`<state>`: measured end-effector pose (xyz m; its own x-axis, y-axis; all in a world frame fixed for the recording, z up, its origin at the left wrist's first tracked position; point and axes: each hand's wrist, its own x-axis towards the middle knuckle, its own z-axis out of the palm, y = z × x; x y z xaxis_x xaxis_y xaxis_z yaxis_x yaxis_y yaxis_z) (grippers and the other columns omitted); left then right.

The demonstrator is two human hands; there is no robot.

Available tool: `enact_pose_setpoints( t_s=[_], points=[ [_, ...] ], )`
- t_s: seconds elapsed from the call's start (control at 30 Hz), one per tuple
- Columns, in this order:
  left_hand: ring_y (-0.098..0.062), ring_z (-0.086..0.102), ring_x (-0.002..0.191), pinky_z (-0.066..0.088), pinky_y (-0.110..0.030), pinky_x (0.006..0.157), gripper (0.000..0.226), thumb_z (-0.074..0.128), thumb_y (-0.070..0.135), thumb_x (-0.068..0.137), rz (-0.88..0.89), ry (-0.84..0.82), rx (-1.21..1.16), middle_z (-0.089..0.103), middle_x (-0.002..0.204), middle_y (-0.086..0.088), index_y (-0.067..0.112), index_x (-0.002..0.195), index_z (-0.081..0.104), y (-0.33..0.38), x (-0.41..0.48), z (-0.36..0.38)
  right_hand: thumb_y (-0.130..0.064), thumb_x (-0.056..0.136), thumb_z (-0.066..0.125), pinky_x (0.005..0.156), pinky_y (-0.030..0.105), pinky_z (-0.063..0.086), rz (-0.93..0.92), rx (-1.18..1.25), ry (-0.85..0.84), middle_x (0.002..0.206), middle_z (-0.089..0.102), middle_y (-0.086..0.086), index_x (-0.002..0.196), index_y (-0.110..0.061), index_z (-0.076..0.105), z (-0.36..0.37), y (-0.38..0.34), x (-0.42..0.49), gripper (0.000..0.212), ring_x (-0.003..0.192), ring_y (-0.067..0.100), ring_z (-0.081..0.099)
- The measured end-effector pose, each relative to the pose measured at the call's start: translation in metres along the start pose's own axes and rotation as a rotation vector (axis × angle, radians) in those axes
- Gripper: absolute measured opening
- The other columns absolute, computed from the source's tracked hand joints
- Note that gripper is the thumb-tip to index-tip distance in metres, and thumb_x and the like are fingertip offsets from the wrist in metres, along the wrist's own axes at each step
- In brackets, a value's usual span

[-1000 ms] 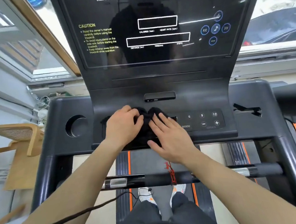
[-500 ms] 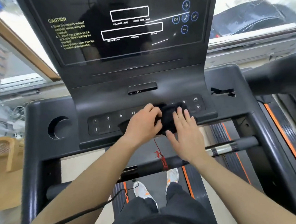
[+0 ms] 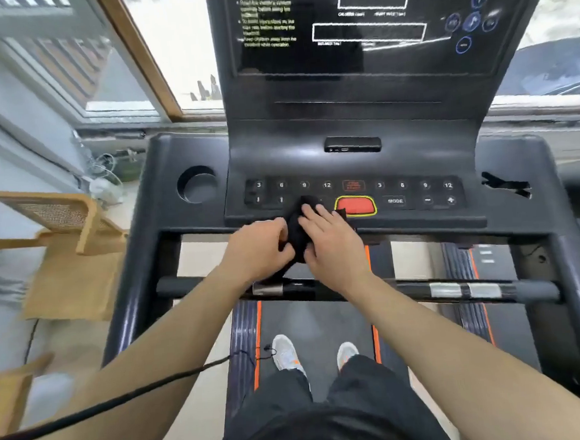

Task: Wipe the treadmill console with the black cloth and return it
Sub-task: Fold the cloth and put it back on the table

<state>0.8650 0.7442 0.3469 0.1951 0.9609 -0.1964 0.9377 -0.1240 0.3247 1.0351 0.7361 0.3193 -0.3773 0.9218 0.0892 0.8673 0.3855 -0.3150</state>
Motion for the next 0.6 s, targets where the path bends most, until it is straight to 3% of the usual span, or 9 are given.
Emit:
enact_pose_setpoints(
  t_s=[0.1,0.2,0.27,0.37,0.4,0.47,0.53,0.6],
  points=[
    [-0.021,0.063,0.081,0.046,-0.031,0.067,0.01,0.064,0.032,0.087,-0.152,0.014,-0.312,0.066,0.078,0.006,0.026,0.085,0.056,0.001,-0.024,0.005,-0.008,0.083,0.063,0.088,0.036,0.054,0.106,0.162,0.081,0.108,0.077,0.0,0.106,-0.016,0.075,-0.015,-0.008,-0.004,0.027,0.102,0.025,0.07],
    [-0.002,0.059,0.065,0.04,-0.019,0.062,0.015,0.069,0.024,0.09,-0.277,0.084,-0.685,0.063,0.066,0.012,0.027,0.077,0.063,0.003,-0.047,-0.002,-0.007,0.087,0.054,0.081,0.031,0.049,0.305,0.496,-0.022,0.092,0.074,-0.005,0.097,-0.017,0.071,-0.025,-0.014,-0.007,0.022,0.09,0.017,0.065],
    [0.007,0.053,0.054,0.038,-0.016,0.058,0.027,0.066,0.022,0.095,-0.311,0.106,-0.815,0.06,0.057,0.017,0.029,0.069,0.064,0.007,-0.066,-0.012,-0.004,0.089,0.047,0.085,0.032,0.046,0.37,0.749,-0.088,0.091,0.069,-0.003,0.089,-0.016,0.068,-0.03,-0.017,-0.007,0.025,0.092,0.016,0.061],
    [-0.006,0.044,0.044,0.032,-0.017,0.047,0.05,0.059,0.027,0.1,-0.326,0.157,-0.876,0.047,0.051,0.003,0.015,0.053,0.051,0.018,-0.103,-0.026,-0.006,0.087,0.047,0.076,0.026,0.048,0.338,0.937,-0.249,0.082,0.066,-0.004,0.075,-0.016,0.065,-0.043,-0.026,-0.006,0.024,0.078,0.005,0.062],
    [-0.011,0.043,0.046,0.032,-0.021,0.048,0.05,0.06,0.029,0.1,-0.343,0.172,-0.907,0.045,0.054,-0.006,0.008,0.055,0.05,0.021,-0.118,-0.028,-0.005,0.088,0.05,0.067,0.021,0.048,0.328,0.957,-0.335,0.076,0.064,-0.003,0.072,-0.014,0.064,-0.048,-0.029,-0.008,0.024,0.067,0.0,0.061],
    [-0.012,0.048,0.052,0.037,-0.022,0.051,0.038,0.068,0.026,0.094,-0.4,0.189,-0.982,0.053,0.059,-0.002,0.01,0.06,0.061,0.027,-0.151,-0.031,-0.003,0.086,0.053,0.058,0.017,0.049,0.328,1.113,-0.508,0.07,0.065,-0.002,0.072,-0.012,0.066,-0.051,-0.038,-0.016,0.021,0.059,0.003,0.061],
    [-0.011,0.063,0.065,0.047,-0.023,0.064,0.011,0.077,0.025,0.084,-0.464,0.185,-1.018,0.07,0.073,0.001,0.017,0.078,0.075,0.032,-0.189,-0.031,-0.006,0.078,0.048,0.069,0.025,0.053,0.36,1.342,-0.665,0.079,0.071,0.003,0.08,-0.009,0.071,-0.054,-0.048,-0.027,0.023,0.074,0.018,0.065],
    [-0.02,0.069,0.073,0.053,-0.034,0.071,0.017,0.079,0.026,0.078,-0.537,0.189,-0.995,0.076,0.086,-0.005,0.019,0.093,0.077,0.034,-0.23,-0.028,-0.005,0.076,0.042,0.073,0.031,0.05,0.345,1.349,-0.806,0.084,0.067,0.011,0.084,-0.005,0.069,-0.051,-0.067,-0.037,0.028,0.08,0.028,0.062]
  ],
)
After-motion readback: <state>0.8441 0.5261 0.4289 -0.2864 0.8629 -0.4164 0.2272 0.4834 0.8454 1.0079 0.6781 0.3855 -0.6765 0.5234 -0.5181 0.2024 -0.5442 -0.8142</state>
